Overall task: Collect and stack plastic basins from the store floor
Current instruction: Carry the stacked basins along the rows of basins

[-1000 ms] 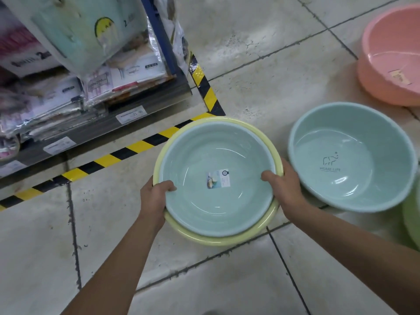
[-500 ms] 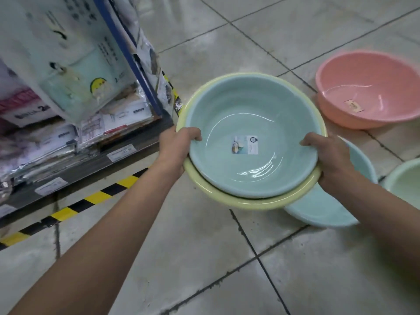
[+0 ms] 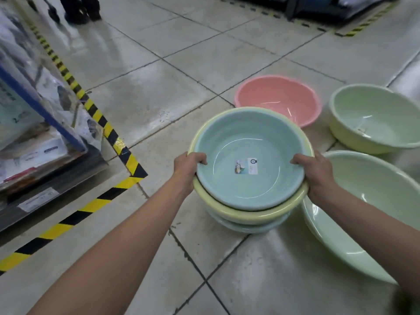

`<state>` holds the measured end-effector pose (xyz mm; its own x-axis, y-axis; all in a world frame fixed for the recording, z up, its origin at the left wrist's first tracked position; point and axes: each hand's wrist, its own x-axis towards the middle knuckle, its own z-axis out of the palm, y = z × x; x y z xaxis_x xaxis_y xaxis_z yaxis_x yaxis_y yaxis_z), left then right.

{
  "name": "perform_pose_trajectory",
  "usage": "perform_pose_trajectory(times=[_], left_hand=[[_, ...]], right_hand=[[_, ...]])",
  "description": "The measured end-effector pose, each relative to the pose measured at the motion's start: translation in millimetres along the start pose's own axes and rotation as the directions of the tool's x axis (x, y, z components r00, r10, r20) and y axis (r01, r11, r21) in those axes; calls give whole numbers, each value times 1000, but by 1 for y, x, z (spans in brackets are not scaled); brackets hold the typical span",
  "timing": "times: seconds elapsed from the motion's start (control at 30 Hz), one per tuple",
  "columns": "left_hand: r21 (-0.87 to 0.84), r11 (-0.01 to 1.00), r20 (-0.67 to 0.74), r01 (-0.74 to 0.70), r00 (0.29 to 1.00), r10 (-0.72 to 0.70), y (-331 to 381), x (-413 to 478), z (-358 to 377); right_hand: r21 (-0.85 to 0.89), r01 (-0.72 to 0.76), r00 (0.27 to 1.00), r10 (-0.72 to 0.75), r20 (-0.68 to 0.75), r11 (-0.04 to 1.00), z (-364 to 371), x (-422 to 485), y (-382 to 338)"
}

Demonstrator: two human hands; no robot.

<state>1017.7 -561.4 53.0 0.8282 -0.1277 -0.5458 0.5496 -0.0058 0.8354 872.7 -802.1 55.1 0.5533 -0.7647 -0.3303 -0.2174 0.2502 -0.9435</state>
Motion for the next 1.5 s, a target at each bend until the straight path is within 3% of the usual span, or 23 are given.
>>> perform_pose_trajectory(times=[0.13,0.47,0.8,0.97,1.23,1.5], left_hand=[[58,998,6,26,1000,-26,-24,5,1],[109,993,-34,40,999,-36,-48,29,-23],[148,988,4,37,999,-38,-62,36,-39],[158,980,49,125,990,-134,-61,27,-45],[210,968,-30,137,991,-133,-85,-22,-71],[227,969,-31,95,995,-90,-95,-62,-82]], right_hand=[[-29,-76,996,77,37,997,-13,-3,28],[-238,-41,987,76,140,971,-4,1,71],[-140,-49,972,79,219,989,0,0,89],[-117,-95,975,117,191,989,4,-8,85],[-225,-92,962,145,231,970,-15,-50,90],[-198,-90,967,134,218,976,-46,-97,81]])
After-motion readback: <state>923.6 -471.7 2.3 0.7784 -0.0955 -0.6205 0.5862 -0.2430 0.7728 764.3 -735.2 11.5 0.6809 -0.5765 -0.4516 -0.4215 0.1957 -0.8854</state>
